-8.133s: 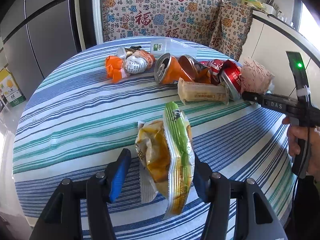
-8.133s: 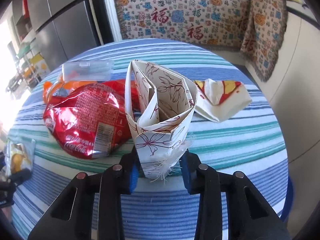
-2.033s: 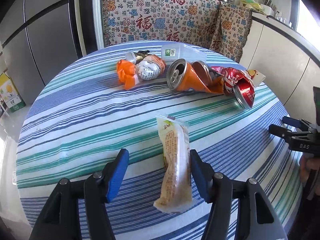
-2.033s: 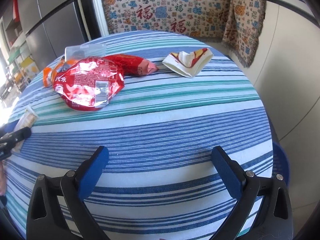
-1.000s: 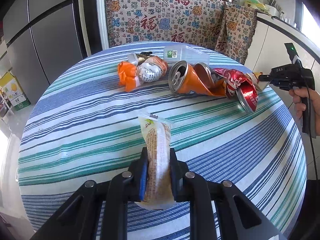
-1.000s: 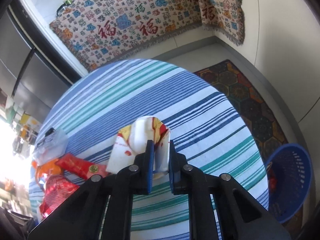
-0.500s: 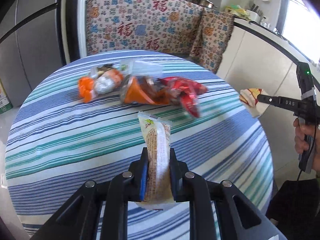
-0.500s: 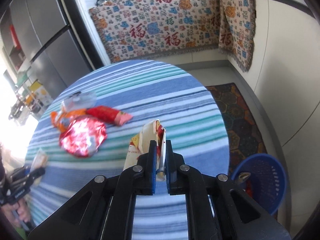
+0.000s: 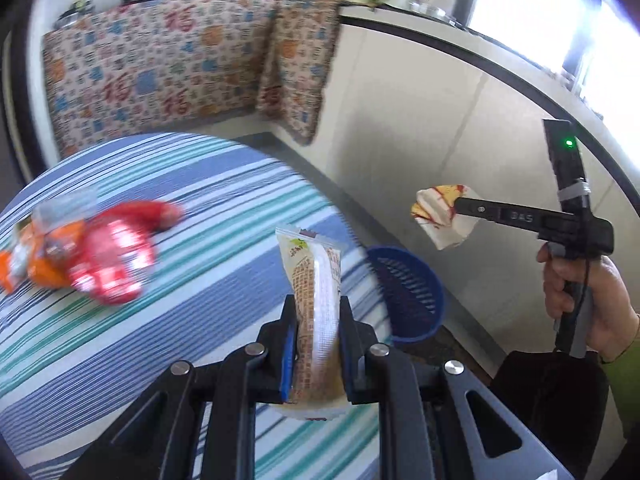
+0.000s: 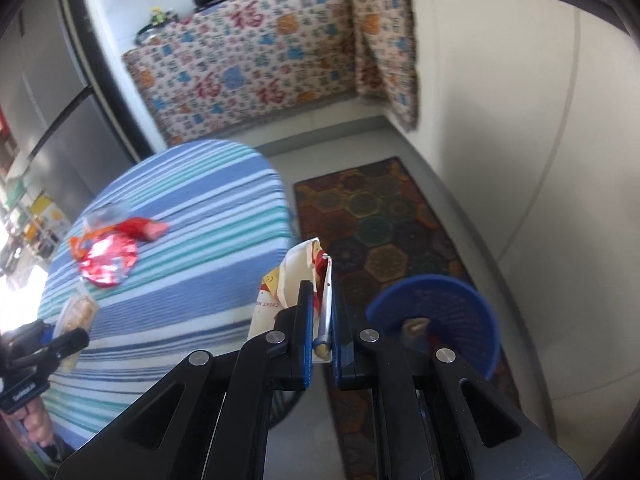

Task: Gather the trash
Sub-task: 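Carry both items over blue wastebasket and open both tools to drop them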

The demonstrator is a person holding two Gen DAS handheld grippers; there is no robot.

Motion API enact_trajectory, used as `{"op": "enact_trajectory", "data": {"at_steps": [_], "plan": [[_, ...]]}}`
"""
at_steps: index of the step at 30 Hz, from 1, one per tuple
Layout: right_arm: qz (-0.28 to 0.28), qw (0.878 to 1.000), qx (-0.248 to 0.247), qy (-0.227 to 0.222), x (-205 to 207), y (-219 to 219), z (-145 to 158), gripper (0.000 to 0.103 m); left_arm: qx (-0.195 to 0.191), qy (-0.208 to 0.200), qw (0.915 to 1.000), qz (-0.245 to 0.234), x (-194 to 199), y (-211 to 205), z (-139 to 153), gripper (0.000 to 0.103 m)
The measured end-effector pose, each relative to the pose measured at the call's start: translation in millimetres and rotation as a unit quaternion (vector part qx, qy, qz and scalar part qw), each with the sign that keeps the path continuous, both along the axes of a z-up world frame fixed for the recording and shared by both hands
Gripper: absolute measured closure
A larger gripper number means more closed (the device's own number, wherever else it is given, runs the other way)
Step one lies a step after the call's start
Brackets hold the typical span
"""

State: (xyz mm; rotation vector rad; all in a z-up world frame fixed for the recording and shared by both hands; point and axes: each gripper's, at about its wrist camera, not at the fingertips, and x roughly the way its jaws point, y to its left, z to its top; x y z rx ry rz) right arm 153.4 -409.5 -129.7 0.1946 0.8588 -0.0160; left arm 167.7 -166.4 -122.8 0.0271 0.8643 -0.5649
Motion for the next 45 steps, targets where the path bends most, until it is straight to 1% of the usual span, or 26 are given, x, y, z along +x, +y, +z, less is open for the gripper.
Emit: {"op": "enact_trajectory", "data": {"at_steps": [4, 6, 10, 13, 16, 21, 27, 29, 30, 31, 33, 36, 38, 40, 42, 45], "plan": [[-0.035, 0.999, -0.008, 0.017, -7, -44, -9, 0.097, -0.002, 0.013, 0.9988, -0.047, 12, -75, -8, 0.085], [-0.046, 0.998, -0.012, 0.028, -7, -61, -15, 0.097, -0.004, 0.020, 0.9978, -0.062, 20, -104, -14, 0.085], [-0.070, 0.996, -0.016, 0.056, -6, -95, -34, 0.097, 0.001, 0.028, 0.9962, -0.082, 38, -151, -32, 0.085], [-0.086, 0.994, -0.015, 0.065, -5, -115, -44, 0.097, 0.004, 0.039, 0.9952, -0.090, 53, -181, -51, 0.085], [-0.099, 0.992, -0.012, 0.072, -2, -133, -55, 0.097, 0.007, 0.051, 0.9939, -0.097, 65, -202, -69, 0.085], [-0.108, 0.991, -0.006, 0.083, 2, -153, -70, 0.096, 0.015, 0.064, 0.9923, -0.105, 85, -227, -90, 0.085], [-0.109, 0.990, -0.005, 0.093, 6, -164, -80, 0.096, 0.029, 0.072, 0.9904, -0.114, 100, -246, -117, 0.084], [-0.106, 0.990, -0.004, 0.096, 9, -165, -82, 0.095, 0.032, 0.073, 0.9899, -0.117, 101, -250, -127, 0.083], [-0.106, 0.990, -0.005, 0.097, 10, -166, -83, 0.093, 0.033, 0.074, 0.9896, -0.119, 103, -252, -132, 0.079], [-0.107, 0.990, -0.001, 0.095, 10, -168, -84, 0.092, 0.038, 0.076, 0.9890, -0.121, 106, -254, -137, 0.067], [-0.108, 0.989, 0.016, 0.096, 10, -172, -89, 0.074, 0.050, 0.071, 0.9895, -0.116, 109, -257, -146, 0.052], [-0.111, 0.989, 0.021, 0.091, 10, -174, -87, 0.073, 0.056, 0.065, 0.9904, -0.109, 110, -257, -148, 0.052], [-0.114, 0.990, 0.018, 0.080, 8, -174, -81, 0.071, 0.049, 0.057, 0.9919, -0.102, 108, -249, -140, 0.052], [-0.120, 0.991, 0.010, 0.061, 2, -172, -71, 0.061, 0.041, 0.046, 0.9936, -0.095, 103, -239, -127, 0.052], [-0.127, 0.991, -0.003, 0.043, -2, -168, -62, 0.038, 0.035, 0.031, 0.9949, -0.090, 93, -227, -109, 0.052], [-0.137, 0.990, -0.036, 0.013, -8, -156, -45, 0.024, 0.034, 0.006, 0.9962, -0.079, 72, -203, -81, 0.051]]}}
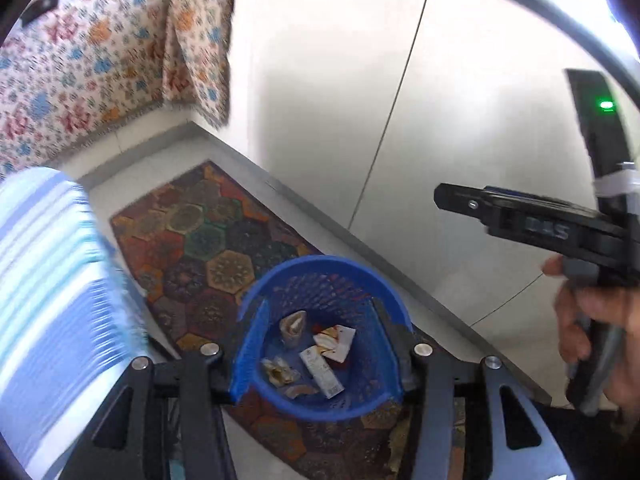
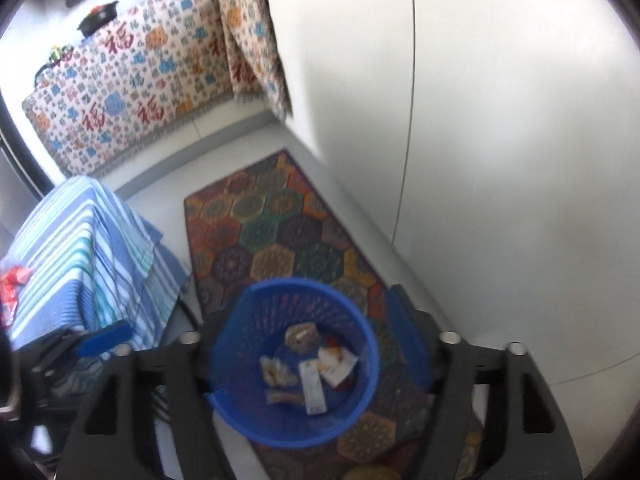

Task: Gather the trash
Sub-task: 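Carry both items over blue wastebasket and open both tools to drop them, then bring both tools back over the table toward the remaining trash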

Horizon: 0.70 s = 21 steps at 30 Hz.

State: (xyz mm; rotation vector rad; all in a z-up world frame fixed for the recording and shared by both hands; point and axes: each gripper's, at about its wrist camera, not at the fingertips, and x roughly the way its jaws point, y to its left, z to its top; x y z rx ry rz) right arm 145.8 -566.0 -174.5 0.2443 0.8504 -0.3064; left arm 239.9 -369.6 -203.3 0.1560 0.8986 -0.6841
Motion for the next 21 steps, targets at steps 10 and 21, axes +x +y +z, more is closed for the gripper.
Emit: {"op": "enact_trajectory", "data": {"at_steps": [10, 21], "plan": [[0.055, 0.992, -0.102, -0.049, -7, 86, 26, 0.008, 0.025, -0.027, 0.9962, 0.079, -51, 168, 38, 0.043], [0.244, 0.967, -0.048, -0.058, -8, 289, 26, 0.007, 0.074, -0.011, 0.9684, 0.238, -57, 377, 27, 0.043]]}}
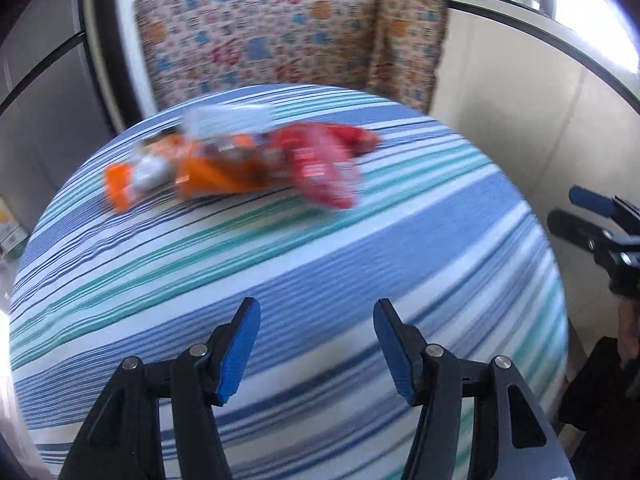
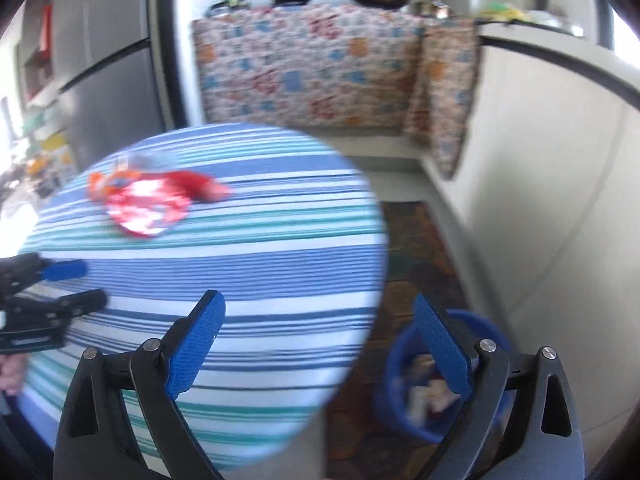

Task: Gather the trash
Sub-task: 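Bring both tools back over the table toward the remaining trash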

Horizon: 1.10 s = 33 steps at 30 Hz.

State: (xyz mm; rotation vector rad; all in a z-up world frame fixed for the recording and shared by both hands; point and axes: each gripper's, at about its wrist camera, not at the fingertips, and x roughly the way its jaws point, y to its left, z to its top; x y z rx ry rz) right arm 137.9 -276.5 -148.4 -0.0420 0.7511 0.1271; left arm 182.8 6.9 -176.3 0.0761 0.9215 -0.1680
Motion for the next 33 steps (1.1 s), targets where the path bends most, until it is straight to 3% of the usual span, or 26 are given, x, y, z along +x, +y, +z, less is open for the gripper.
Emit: {"op": "enact_trajectory", "data": {"at_steps": [3, 6, 11, 13, 17, 21, 24, 29, 33], "plan": [[0.033, 0.999, 0.023, 0.032, 18, 45, -11, 0.007, 0.001, 0.006, 0.9996, 0.029, 2, 40, -5, 0.043], [0.042, 0.997, 0.012, 0.059, 37, 79, -25, 0.007, -0.002, 0.014, 0.9984, 0.055, 9, 73, -12, 0.043], [0.040, 0.995, 0.001, 0.093, 61, 106, -48, 0.007, 0.004, -0.001, 0.9979, 0.064, 25, 100, -15, 0.040], [0.037, 0.994, -0.001, 0.104, 67, 109, -56, 0.006, 0.009, -0.002, 0.9976, 0.068, 33, 110, -16, 0.025], [0.039, 0.995, -0.017, 0.093, 64, 109, -58, 0.003, 0.008, 0.001, 0.9972, 0.074, 60, 138, -19, 0.017], [0.036, 0.995, -0.019, 0.096, 64, 110, -57, 0.001, 0.010, 0.006, 0.9992, 0.039, 91, 148, -22, 0.008], [0.036, 0.995, -0.020, 0.096, 64, 110, -56, 0.001, 0.016, 0.010, 0.9996, -0.020, 107, 145, -24, 0.003], [0.036, 0.995, -0.021, 0.096, 65, 110, -56, 0.000, 0.021, 0.009, 0.9979, -0.060, 136, 143, -24, 0.003], [0.035, 0.995, -0.022, 0.096, 65, 110, -56, 0.000, 0.059, -0.016, 0.9940, -0.091, 149, 129, -22, 0.004]]}}
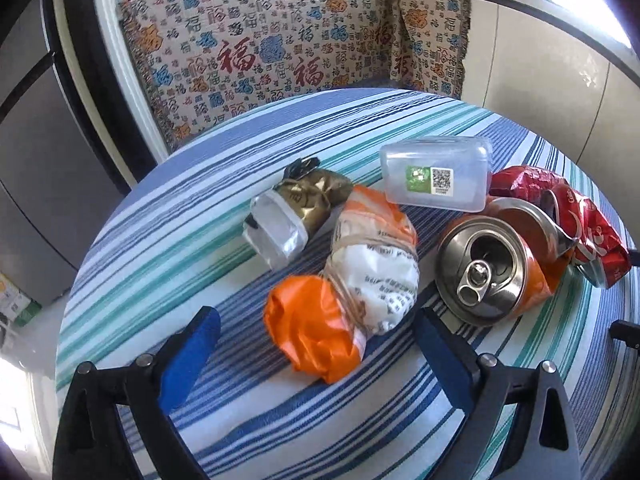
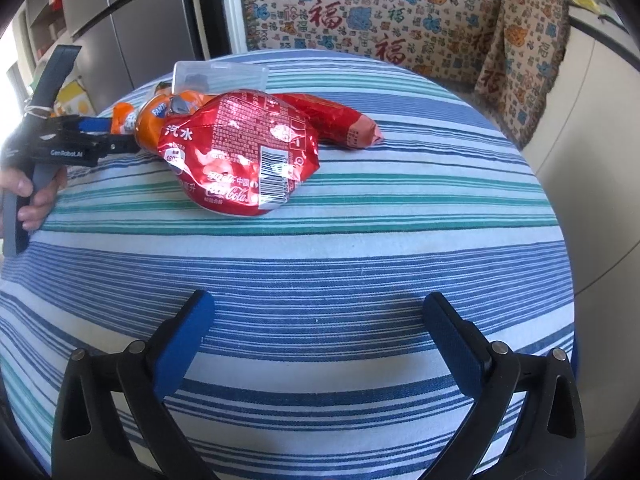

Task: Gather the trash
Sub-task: 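Close left tool on orange-and-white string-tied bundle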

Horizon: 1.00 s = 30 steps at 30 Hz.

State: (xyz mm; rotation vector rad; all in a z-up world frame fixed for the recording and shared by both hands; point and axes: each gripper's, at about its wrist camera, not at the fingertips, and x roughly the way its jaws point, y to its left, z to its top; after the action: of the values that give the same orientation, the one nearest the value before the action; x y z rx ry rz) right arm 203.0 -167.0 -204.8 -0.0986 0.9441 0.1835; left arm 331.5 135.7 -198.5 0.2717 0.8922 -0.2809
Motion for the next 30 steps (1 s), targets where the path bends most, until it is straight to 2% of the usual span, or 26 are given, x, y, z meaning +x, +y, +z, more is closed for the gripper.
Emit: {"op": "enact_trajectory", "data": {"at_steps": [4, 5, 6, 7, 10, 17, 22, 25, 28, 30], "plan": [[0.000, 1.000, 0.000, 0.000, -1, 0, 0, 0.000, 0.024, -0.022, 0.9992, -0.023, 3, -15, 3, 0.006], [0.000, 1.000, 0.000, -0.001, -1, 0, 0, 0.000, 0.022, -0.026, 0.9990, -0.027, 2, -18, 3, 0.009], [0.000, 1.000, 0.000, -0.001, -1, 0, 0, 0.000, 0.019, -0.030, 0.9989, -0.031, 0, -19, 5, 0.026], [0.000, 1.000, 0.000, -0.001, -1, -1, 0, 0.000, 0.013, -0.030, 0.9990, -0.031, -2, -20, 6, 0.039], [0.000, 1.000, 0.000, -0.001, -1, 0, -1, 0.000, -0.010, -0.023, 0.9994, -0.022, -12, -18, 8, 0.042], [0.000, 1.000, 0.000, -0.001, -1, 0, -1, 0.000, -0.010, -0.025, 0.9969, 0.074, -83, -29, 13, 0.042], [-0.001, 1.000, 0.000, -0.002, 0, 0, -1, 0.000, -0.047, -0.002, 0.9887, 0.142, -138, -27, 13, 0.038], [-0.001, 1.000, 0.000, -0.002, 0, 0, -1, 0.000, -0.063, 0.006, 0.9847, 0.163, -150, -26, 14, 0.035], [-0.001, 1.000, 0.000, -0.002, 0, 0, -1, 0.000, -0.048, 0.016, 0.9853, 0.163, -146, -29, 7, 0.028], [-0.001, 1.000, 0.000, -0.002, 0, 0, -2, 0.000, -0.041, 0.007, 0.9852, 0.166, -145, -30, 5, 0.022]]}}
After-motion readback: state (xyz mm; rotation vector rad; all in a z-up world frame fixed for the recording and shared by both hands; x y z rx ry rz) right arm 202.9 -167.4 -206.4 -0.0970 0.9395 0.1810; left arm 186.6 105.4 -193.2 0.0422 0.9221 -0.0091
